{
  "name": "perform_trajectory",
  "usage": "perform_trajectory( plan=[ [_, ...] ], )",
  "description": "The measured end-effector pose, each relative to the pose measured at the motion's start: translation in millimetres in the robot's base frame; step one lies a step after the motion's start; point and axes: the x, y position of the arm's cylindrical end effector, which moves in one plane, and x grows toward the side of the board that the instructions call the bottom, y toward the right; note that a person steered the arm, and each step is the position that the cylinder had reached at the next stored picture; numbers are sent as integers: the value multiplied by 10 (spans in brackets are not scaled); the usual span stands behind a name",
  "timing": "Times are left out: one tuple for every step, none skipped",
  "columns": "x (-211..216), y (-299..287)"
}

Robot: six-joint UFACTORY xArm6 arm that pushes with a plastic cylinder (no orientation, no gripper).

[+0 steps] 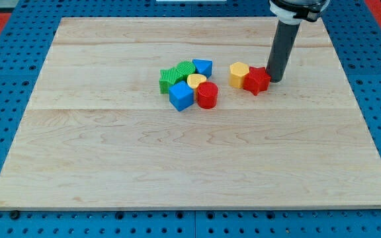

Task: Push the yellow hexagon and red star towards the group of blocks

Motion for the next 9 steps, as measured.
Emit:
perform_trajectory(
  plan=[
    [0, -55],
    [0, -93],
    [0, -222],
    [0, -317],
    [3, -321],
    [-164, -321],
    [-284, -321],
    [-176, -321],
    [32, -321]
  ],
)
